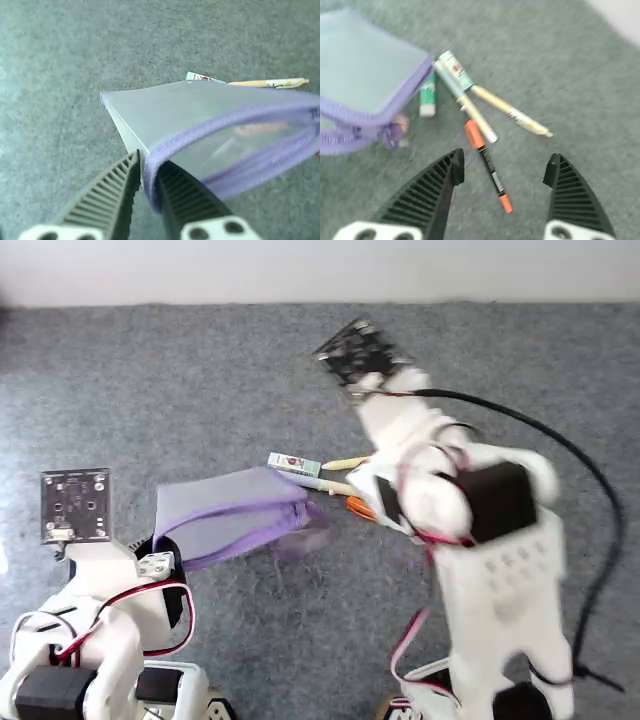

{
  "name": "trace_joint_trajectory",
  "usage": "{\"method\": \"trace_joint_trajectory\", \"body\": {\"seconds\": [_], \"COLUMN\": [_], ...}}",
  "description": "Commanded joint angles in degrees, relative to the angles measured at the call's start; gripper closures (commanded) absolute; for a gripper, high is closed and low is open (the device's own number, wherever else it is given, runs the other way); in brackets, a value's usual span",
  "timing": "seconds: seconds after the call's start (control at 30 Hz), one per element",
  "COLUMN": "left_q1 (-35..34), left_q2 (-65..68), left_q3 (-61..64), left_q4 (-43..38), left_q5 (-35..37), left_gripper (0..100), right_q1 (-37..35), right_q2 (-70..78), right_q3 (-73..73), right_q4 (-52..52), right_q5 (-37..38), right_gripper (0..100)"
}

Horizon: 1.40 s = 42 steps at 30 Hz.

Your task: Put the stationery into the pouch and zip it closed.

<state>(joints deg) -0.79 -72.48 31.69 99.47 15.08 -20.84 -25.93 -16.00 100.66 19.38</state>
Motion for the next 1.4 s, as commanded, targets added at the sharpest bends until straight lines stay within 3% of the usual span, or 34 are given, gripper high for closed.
{"method": "trace_joint_trajectory", "body": {"seconds": [0.0,0.1,0.33,0.5,0.77,1.0,1.23,1.37], "left_q1": [-0.2,-0.8,-9.3,-9.7,-9.8,-9.8,-9.7,-9.7], "left_q2": [0.9,0.7,0.5,0.4,0.4,0.4,0.4,0.4], "left_q3": [-0.3,-0.3,-0.4,-0.5,-0.5,-0.5,-0.5,-0.3], "left_q4": [0.9,0.9,1.0,1.0,1.0,1.0,1.0,1.0], "left_q5": [3.4,3.5,3.5,3.5,3.5,3.5,3.5,3.5], "left_gripper": [99,99,99,99,99,99,99,99], "right_q1": [3.6,7.7,11.3,10.9,6.8,2.2,2.2,2.0], "right_q2": [-2.3,-1.4,10.6,24.1,42.5,51.0,56.8,60.9], "right_q3": [-3.0,-0.6,9.8,5.6,-1.7,-1.8,-1.8,-1.8], "right_q4": [2.3,2.2,2.1,-0.7,0.4,-7.0,-11.7,-14.2], "right_q5": [-0.7,-0.4,2.5,2.6,9.5,12.0,12.0,12.0], "right_gripper": [77.0,77.5,77.8,77.6,77.9,77.9,78.0,85.5]}}
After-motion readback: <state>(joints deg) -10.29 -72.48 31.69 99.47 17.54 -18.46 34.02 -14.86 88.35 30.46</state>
